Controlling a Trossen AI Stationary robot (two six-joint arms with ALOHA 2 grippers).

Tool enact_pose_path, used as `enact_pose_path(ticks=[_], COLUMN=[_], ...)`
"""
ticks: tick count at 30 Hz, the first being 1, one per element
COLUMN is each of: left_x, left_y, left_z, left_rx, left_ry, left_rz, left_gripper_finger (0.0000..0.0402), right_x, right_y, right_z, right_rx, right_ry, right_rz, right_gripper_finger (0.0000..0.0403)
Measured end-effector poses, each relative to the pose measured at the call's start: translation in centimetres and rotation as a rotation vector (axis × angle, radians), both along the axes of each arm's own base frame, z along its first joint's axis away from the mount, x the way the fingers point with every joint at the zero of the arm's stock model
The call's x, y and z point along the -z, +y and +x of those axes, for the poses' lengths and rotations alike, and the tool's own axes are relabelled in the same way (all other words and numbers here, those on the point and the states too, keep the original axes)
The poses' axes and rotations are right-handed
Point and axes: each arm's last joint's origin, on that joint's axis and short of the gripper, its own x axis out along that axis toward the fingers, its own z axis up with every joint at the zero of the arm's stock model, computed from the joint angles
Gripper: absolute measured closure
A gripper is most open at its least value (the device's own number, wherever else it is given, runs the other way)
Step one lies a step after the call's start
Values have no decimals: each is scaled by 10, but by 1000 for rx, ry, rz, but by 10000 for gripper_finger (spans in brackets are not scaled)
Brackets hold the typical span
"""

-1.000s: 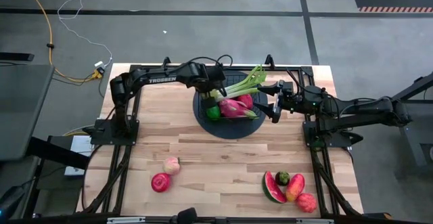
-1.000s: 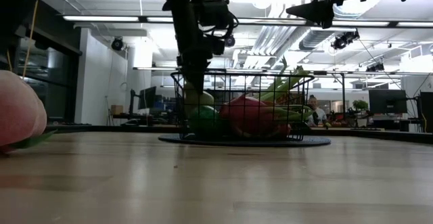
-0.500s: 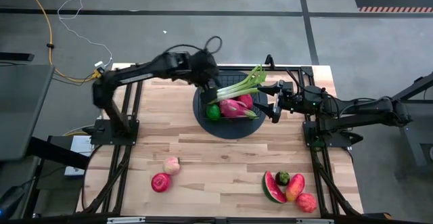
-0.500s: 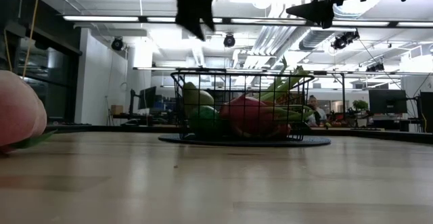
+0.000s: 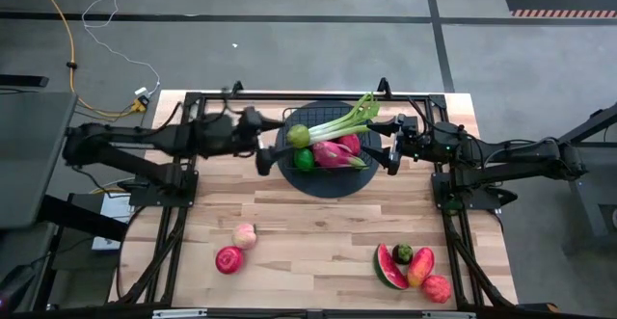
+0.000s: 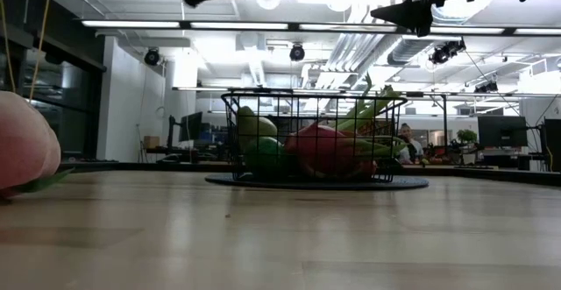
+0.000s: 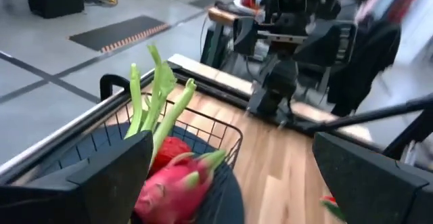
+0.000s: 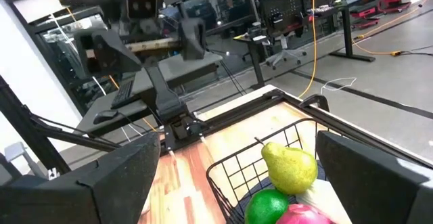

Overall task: Build produce basket
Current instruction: Put the mangosteen into the wire basket

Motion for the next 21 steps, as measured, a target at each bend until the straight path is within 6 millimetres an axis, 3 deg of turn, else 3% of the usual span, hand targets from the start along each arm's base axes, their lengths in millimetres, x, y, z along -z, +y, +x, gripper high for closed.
enact_pose_path(ticks=[6, 11, 14, 21], left_x=[17, 19, 19, 19], left_y=[-10, -10, -11, -9], left_z=[-22, -23, -23, -23], left_rx=[-10, -1, 31, 33], left_ry=[-64, -49, -59, -35], left_rz=[14, 49, 21, 73], left_gripper_finger=[9, 9, 9, 9], right_x=[0, -2, -17, -49], right_y=[-1, -1, 0, 18], right_z=[0, 0, 0, 3], right_rx=[4, 6, -43, -152], right_ry=[-38, -56, -35, 427], right_rz=[140, 169, 226, 413], right_gripper_finger=[18, 18, 18, 18])
